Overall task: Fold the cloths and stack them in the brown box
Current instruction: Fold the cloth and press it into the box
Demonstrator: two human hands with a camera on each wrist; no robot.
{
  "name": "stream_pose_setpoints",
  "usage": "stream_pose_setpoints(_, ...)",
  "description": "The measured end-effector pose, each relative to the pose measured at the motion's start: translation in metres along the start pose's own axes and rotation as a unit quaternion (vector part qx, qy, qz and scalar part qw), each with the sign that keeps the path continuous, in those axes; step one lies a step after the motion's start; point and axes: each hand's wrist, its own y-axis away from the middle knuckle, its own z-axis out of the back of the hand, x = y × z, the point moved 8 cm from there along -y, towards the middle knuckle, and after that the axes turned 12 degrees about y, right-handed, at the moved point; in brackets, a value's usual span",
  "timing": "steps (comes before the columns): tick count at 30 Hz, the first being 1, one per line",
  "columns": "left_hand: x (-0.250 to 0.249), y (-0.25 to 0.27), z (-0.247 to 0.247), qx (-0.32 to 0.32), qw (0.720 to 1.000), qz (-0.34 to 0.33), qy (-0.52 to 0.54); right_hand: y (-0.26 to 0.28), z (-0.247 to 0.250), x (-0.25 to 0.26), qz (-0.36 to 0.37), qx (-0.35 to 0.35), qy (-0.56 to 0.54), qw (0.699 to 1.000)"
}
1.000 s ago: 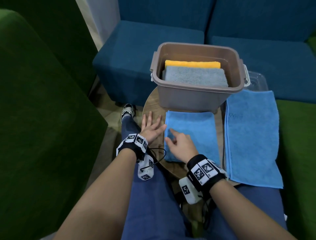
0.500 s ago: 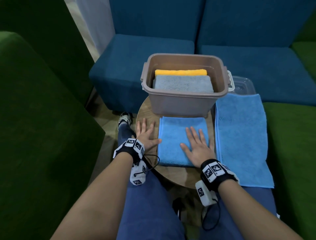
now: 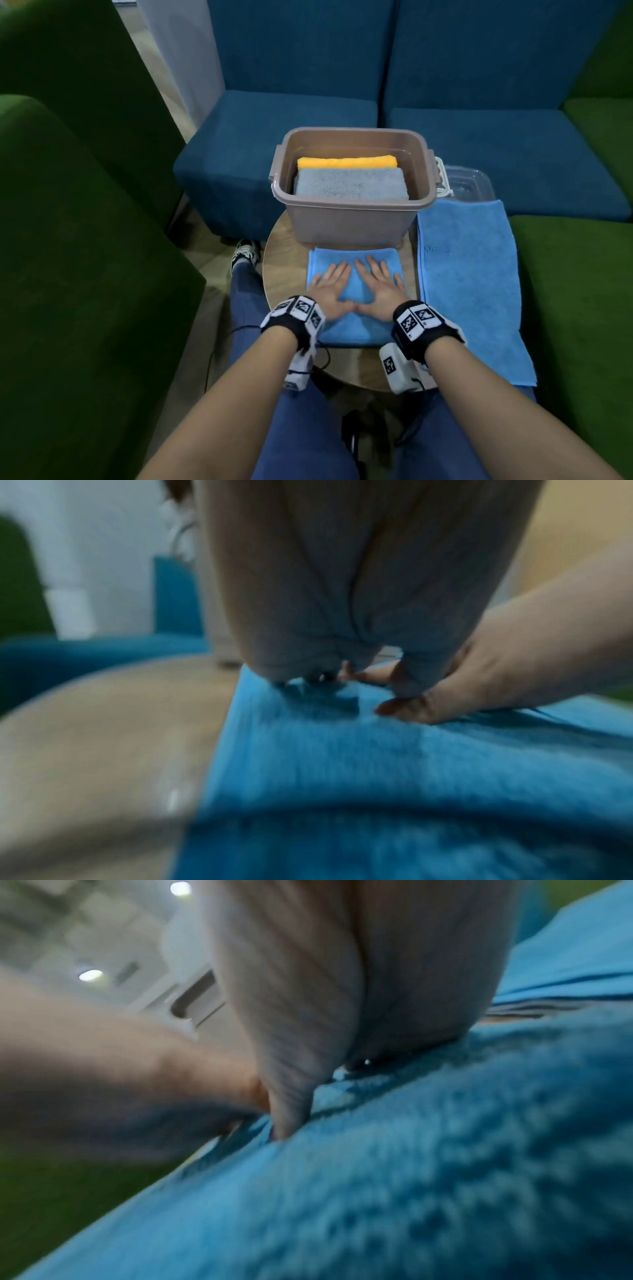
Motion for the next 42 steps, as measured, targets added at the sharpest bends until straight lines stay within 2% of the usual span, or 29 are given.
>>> stream_pose_setpoints(5,0.025,0.008,-0.003,0.021,0.999,-0.01,-0.045,0.004,0.002,-0.032,-0.047,-0.003,0.005,0.999)
stream_pose_setpoints(14,0.028,0.019,0.008,0.022,0.982,-0.025,-0.184,0.021,0.002,-0.028,-0.076,-0.032,-0.023,0.996)
stream_pose_setpoints(16,0.029,0.021,0.008,0.013,0.983,-0.006,-0.183,0.026,0.012,-0.03,-0.082,-0.081,-0.075,0.991)
stream_pose_setpoints(18,0.028,0.024,0.007,-0.002,0.981,0.019,-0.192,0.03,0.029,-0.041,-0.12,-0.163,-0.152,0.967)
stream_pose_setpoints(20,0.015,0.028,0.003,-0.01,0.973,0.0,-0.229,0.033,0.036,-0.049,-0.159,-0.194,-0.209,0.945)
stream_pose_setpoints(25,-0.041,0.044,-0.01,-0.029,0.948,-0.156,-0.276,0.038,0.029,-0.041,-0.161,-0.163,-0.162,0.96)
stream_pose_setpoints(28,-0.032,0.047,-0.012,-0.004,0.954,-0.128,-0.272,0.05,0.012,-0.047,-0.187,-0.094,-0.147,0.967)
stream_pose_setpoints(30,-0.017,0.045,0.004,-0.013,0.952,-0.097,-0.29,0.061,0.0,-0.045,-0.167,-0.041,-0.114,0.979)
stream_pose_setpoints(32,0.002,0.043,0.029,-0.032,0.95,-0.069,-0.303,0.07,-0.008,-0.036,-0.115,0.005,-0.074,0.991)
stream_pose_setpoints(34,0.025,0.047,0.053,-0.042,0.95,-0.028,-0.309,0.073,-0.001,-0.028,-0.063,-0.03,-0.089,0.994)
stream_pose_setpoints(36,0.039,0.055,0.066,-0.054,0.952,-0.013,-0.299,0.071,0.016,-0.022,-0.018,-0.122,-0.098,0.987)
stream_pose_setpoints(37,0.04,0.061,0.064,-0.054,0.958,-0.02,-0.282,0.068,0.022,-0.016,0.015,-0.151,-0.074,0.986)
stream_pose_setpoints(38,0.039,0.066,0.057,-0.051,0.966,-0.038,-0.25,0.063,0.022,-0.007,0.057,-0.145,-0.039,0.987)
stream_pose_setpoints(40,0.039,0.076,0.035,-0.03,0.988,-0.065,-0.136,0.053,0.01,0.009,0.118,-0.072,0.017,0.99)
stream_pose_setpoints(42,0.046,0.085,0.016,-0.022,0.996,-0.061,-0.063,0.048,0.006,0.014,0.122,-0.045,0.046,0.99)
